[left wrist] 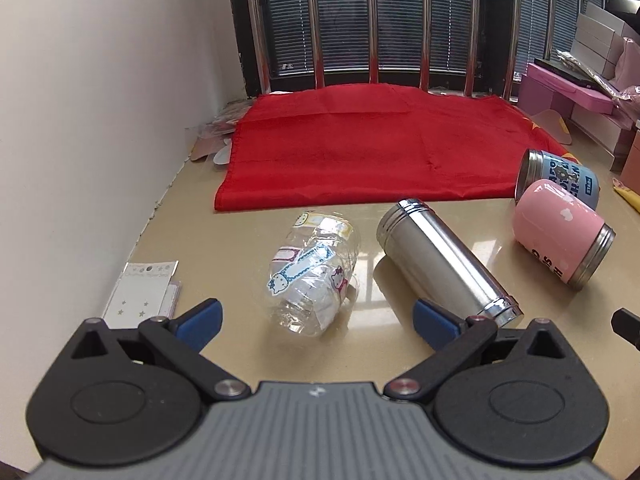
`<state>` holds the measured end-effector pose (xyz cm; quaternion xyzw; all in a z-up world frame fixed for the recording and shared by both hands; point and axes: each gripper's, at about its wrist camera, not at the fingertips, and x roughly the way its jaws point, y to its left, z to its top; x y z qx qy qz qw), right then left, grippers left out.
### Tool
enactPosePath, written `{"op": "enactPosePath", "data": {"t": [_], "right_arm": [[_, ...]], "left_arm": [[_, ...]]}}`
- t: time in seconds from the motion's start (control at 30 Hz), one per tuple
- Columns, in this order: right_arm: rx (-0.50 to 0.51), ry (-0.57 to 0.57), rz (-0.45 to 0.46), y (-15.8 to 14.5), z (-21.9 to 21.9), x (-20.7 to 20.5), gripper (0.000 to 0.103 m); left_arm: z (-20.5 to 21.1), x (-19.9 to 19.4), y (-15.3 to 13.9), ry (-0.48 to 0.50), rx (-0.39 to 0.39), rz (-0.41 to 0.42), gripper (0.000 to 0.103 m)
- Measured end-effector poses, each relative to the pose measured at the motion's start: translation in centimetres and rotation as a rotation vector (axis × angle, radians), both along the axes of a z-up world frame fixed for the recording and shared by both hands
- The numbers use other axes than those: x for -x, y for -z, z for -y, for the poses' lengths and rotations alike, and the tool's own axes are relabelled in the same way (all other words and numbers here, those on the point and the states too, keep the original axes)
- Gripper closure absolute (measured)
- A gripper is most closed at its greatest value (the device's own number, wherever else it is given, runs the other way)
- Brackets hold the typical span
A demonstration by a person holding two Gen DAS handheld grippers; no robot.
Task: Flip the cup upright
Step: 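Reach the left gripper to the clear sticker cup and close on it, then lift the cup with the left gripper, carry it toward the right gripper, release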
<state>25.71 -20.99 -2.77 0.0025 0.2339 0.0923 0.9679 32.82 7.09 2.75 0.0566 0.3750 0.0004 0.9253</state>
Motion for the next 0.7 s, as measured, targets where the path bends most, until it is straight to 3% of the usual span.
{"op": "enactPosePath", "data": {"t": [0.23, 0.53, 0.57, 0.63, 0.67, 0.7], "right_arm": [[0.023, -0.043, -0.005, -1.0, -2.7, -1.9, 0.0], [0.033, -0.112, 0.017, -1.5, -6.9, -4.5, 0.0], [0.038, -0.116, 0.012, -1.3, -7.2, -4.7, 0.0], [0.04, -0.121, 0.003, -1.0, -7.7, -4.9, 0.0], [0.041, -0.122, 0.0, -0.9, -7.9, -5.0, 0.0], [0.042, -0.122, -0.003, -0.8, -8.1, -5.1, 0.0]], "left_arm": [[-1.3, -4.8, 1.5, 0.042, -0.061, -0.106, 0.0], [-1.8, -9.3, 3.6, 0.121, -0.044, -0.159, 0.001], [-1.9, -9.6, 3.8, 0.126, -0.034, -0.165, 0.003], [-2.2, -10.1, 4.6, 0.135, 0.005, -0.182, 0.03], [-2.4, -10.2, 4.9, 0.142, 0.03, -0.192, 0.038], [-2.6, -10.3, 5.1, 0.147, 0.051, -0.185, 0.037]]}}
